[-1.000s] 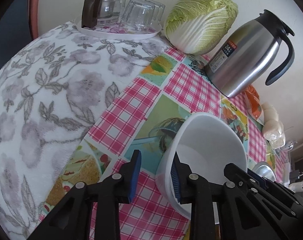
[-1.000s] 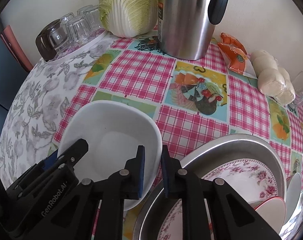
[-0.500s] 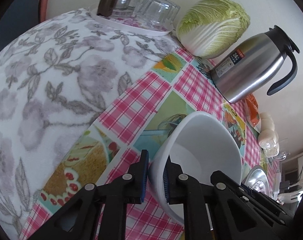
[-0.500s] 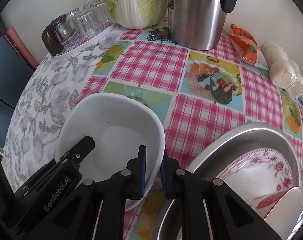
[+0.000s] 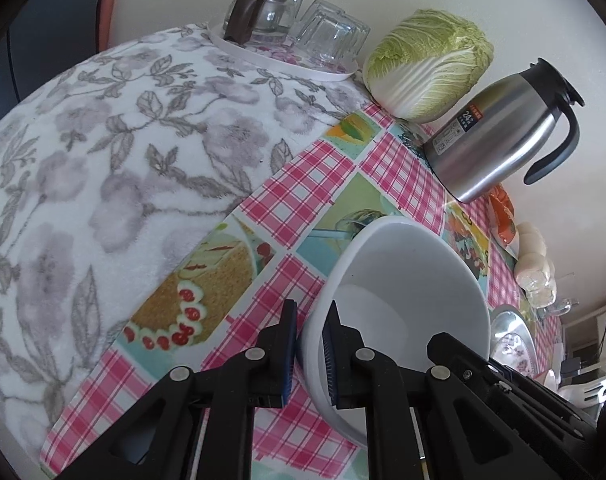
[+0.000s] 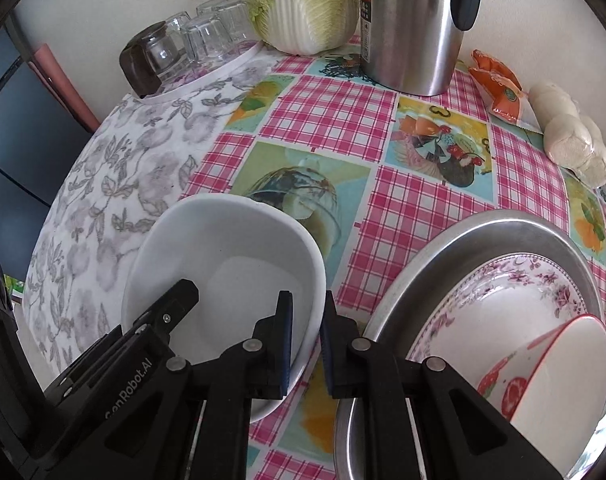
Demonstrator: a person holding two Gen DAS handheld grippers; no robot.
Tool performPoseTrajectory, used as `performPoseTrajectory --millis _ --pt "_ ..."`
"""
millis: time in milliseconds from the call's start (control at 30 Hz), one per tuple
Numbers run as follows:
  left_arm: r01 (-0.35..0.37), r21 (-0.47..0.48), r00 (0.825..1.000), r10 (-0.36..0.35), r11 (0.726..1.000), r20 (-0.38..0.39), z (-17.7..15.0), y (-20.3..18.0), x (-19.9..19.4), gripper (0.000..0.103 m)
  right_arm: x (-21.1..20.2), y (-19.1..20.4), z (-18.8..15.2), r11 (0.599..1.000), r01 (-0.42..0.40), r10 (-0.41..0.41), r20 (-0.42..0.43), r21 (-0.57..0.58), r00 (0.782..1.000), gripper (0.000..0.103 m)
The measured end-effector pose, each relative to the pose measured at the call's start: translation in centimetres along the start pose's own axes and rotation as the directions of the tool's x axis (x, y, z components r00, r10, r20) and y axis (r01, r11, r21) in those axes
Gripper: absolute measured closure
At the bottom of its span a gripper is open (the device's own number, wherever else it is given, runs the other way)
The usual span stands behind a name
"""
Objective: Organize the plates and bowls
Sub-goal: 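Lift the white square bowl with both tools toward the steel basin, then carry the white square bowl over the steel basin with both tools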
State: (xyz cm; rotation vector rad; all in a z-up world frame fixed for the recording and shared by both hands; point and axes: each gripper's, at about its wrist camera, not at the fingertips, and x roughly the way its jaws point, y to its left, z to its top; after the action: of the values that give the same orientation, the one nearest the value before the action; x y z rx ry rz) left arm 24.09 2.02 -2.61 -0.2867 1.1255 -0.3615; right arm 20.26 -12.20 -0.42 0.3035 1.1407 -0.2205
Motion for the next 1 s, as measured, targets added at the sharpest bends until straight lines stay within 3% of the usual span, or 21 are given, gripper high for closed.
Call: performPoseTrajectory --millis 233,533,767,1000 --pt "-0.020 0.031 0.999 0.019 0.999 0.030 -1.0 -0.4 -2.2 0.089 -1.5 -0.2 -1.0 0.999 -0.033 0.033 0.020 0.004 0.999 0.090" --pt "-0.057 0.018 0.998 0.058 0.998 -0.020 -2.8 1.7 -1.4 0.089 0.1 0.2 -3.7 0.998 -0.069 0.069 -0.046 -0.002 0.997 0.090" --pt "-0.043 -0.008 0.998 0.043 0.999 -0.035 -3.2 2.5 -0.8 0.088 0.5 1.3 -3.9 0.998 -0.018 0.017 -0.020 -0.057 1.000 0.090" --pt "-0.049 0.017 0.999 0.049 0.999 0.000 -3.2 1.5 -3.4 0.088 -1.1 0.5 -4.7 0.997 -0.069 0.069 0.006 -0.015 0.998 0.090"
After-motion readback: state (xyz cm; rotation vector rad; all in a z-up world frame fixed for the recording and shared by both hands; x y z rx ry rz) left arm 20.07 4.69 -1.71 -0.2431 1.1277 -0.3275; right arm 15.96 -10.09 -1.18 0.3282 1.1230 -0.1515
